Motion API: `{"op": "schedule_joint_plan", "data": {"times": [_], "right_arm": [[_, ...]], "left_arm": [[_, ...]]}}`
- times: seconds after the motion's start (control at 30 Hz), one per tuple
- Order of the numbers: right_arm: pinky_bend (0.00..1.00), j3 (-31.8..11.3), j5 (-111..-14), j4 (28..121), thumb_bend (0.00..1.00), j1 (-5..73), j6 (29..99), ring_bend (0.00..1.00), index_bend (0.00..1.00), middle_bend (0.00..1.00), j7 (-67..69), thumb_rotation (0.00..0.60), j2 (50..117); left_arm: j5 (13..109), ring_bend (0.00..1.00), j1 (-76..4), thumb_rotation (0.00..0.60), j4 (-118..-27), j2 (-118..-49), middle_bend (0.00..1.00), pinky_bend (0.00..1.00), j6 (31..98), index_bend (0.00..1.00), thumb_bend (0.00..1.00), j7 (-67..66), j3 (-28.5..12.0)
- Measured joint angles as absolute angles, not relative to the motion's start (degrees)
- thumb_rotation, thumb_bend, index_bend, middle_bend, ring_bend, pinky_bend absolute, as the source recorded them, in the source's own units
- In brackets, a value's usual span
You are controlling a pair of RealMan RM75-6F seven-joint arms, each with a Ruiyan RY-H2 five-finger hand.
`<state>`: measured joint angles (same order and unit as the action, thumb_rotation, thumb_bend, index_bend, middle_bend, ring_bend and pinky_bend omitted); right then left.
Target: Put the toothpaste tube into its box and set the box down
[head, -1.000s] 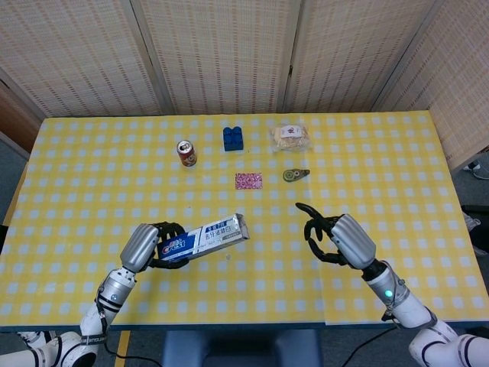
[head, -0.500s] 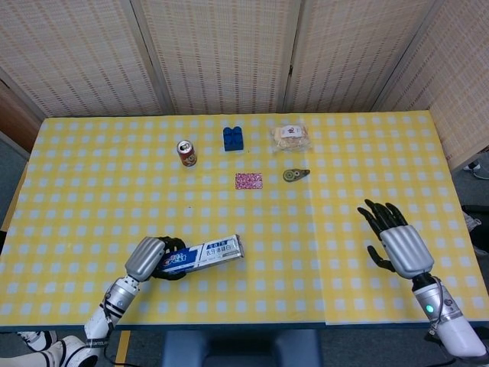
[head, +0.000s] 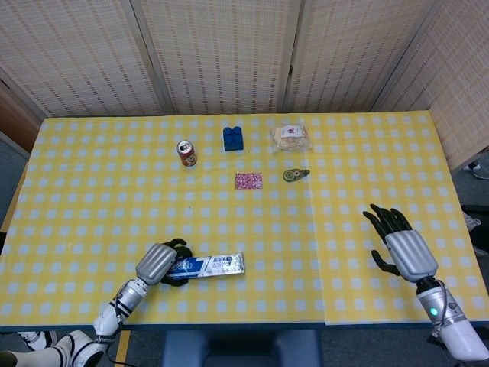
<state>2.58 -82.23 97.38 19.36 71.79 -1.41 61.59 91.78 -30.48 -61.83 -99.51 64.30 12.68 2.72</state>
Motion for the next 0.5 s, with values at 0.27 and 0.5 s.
{"op": "schedule_joint_plan", "data": {"times": [0.27, 0.5], "right_arm": [[0.00, 2.1, -82.0, 98.6, 0.48, 17.4, 73.1, 0.00, 0.00, 0.00, -2.3, 0.600, 60.2], [0.00, 3.2, -83.8, 99.6, 0.47, 14.2, 76.9, 0.00, 0.00, 0.00, -4.1, 0.600, 58.5]], "left_arm": [[94.7, 0.00, -30.6, 0.600, -71.5, -93.3, 0.00, 0.00, 71.4, 0.00, 0.10, 9.0, 1.7], [95.5, 0.00, -27.4, 0.600, -82.8, -82.4, 0.00, 0.00, 77.9, 0.00, 0.10, 3.3, 1.6]]}}
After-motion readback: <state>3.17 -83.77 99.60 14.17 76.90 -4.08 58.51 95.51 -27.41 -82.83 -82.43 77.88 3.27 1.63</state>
